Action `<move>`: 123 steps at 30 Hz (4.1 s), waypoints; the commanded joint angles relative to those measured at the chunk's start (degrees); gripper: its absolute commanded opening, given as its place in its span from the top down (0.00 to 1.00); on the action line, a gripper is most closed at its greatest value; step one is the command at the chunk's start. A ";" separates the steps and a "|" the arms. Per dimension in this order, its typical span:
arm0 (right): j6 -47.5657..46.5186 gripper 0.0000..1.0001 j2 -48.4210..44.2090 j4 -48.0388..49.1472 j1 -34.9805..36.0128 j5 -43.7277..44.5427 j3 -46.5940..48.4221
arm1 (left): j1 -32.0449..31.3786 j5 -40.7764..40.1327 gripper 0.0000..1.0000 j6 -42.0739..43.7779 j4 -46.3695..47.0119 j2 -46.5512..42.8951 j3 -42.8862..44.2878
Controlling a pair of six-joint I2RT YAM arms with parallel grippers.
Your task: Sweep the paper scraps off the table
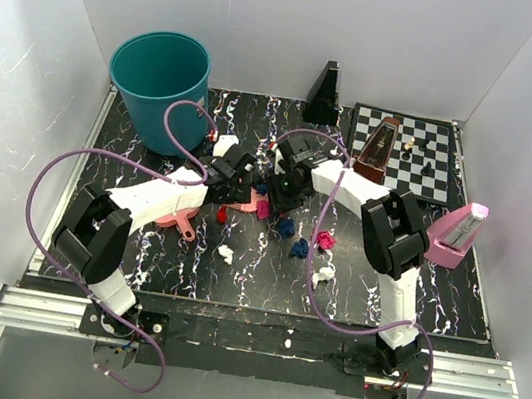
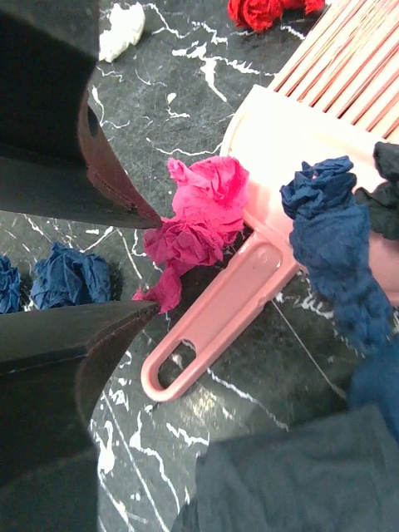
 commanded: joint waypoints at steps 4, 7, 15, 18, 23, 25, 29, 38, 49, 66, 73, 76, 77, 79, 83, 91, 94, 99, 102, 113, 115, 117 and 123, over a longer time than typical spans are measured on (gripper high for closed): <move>-2.72 0.53 -2.72 -0.55 4.09 -0.59 -3.67 | 1.18 -0.93 0.24 0.94 0.86 -3.18 0.07; -2.54 0.53 -7.64 3.67 5.67 -8.75 -8.94 | 2.15 0.03 0.24 1.11 1.56 -3.54 -0.99; -0.52 0.53 -14.52 4.92 2.87 -4.85 -10.20 | 3.56 3.20 0.24 1.99 2.96 -3.19 -1.34; -3.58 0.53 -11.98 1.85 2.34 1.12 -5.73 | 3.56 3.46 0.24 2.08 2.97 -3.89 -1.43; -6.23 0.53 -2.49 -4.21 1.29 9.49 6.39 | 3.56 3.55 0.23 1.82 3.49 -5.99 -2.57; -6.06 0.53 1.90 -5.54 0.85 11.69 11.50 | 3.56 4.25 0.23 1.90 3.58 -6.70 -2.83; -5.27 0.53 6.31 -5.37 0.40 13.53 15.65 | 3.56 5.74 0.23 0.68 3.76 -8.28 -4.15; -1.75 0.54 7.03 -5.81 0.75 7.21 11.62 | 3.56 7.77 0.23 -1.00 6.48 -10.31 -8.02; 2.20 0.54 -8.09 3.33 8.66 9.39 -11.67 | 3.56 6.01 0.23 2.51 6.31 -8.02 -5.56; 6.43 0.40 -12.92 9.74 12.62 23.21 -17.74 | 3.56 9.52 0.22 3.84 8.86 -11.10 -8.90; 5.81 0.44 -13.47 10.37 12.97 21.27 -16.08 | 3.56 9.70 0.21 3.66 8.86 -12.50 -8.90; 5.72 0.46 -12.67 10.10 14.20 22.14 -15.81 | 3.56 9.53 0.21 3.57 8.77 -13.21 -9.07; 5.72 0.46 -12.50 10.01 14.55 22.59 -15.81 | 3.56 9.53 0.21 3.57 8.77 -13.29 -9.08; 6.07 0.45 -12.32 9.84 14.82 22.59 -15.55 | 3.56 9.44 0.21 3.66 8.51 -13.30 -8.90; 6.42 0.45 -12.84 9.66 14.82 22.41 -14.76 | 3.56 9.61 0.21 3.66 8.15 -13.38 -8.72; 6.07 0.44 -12.23 8.78 14.91 22.15 -12.56 | 3.56 9.53 0.21 3.31 7.89 -14.35 -8.99; 6.33 0.44 -11.71 8.69 14.91 21.80 -12.04 | 3.64 9.26 0.21 3.22 7.80 -14.96 -9.25; 7.12 0.45 -9.51 9.57 14.99 21.62 -12.82 | 3.56 8.91 0.21 3.13 7.54 -15.40 -9.43; 7.83 0.45 -8.63 10.18 14.99 21.53 -13.70 | 3.56 8.65 0.21 3.05 7.45 -15.58 -9.60; 8.71 0.45 -8.72 8.87 15.26 22.41 -13.62 | 3.56 8.91 0.21 2.78 7.45 -16.20 -10.04; 9.41 0.48 -8.71 8.00 15.26 23.55 -13.53 | 3.56 8.82 0.21 2.70 7.45 -16.63 -10.31; 10.37 0.52 -8.37 7.03 15.26 24.96 -13.35 | 3.56 8.82 0.21 2.78 7.45 -16.72 -10.48; 11.52 0.63 -8.10 7.63 15.26 26.02 -15.55 | 3.56 8.82 0.21 2.96 7.36 -16.73 -10.57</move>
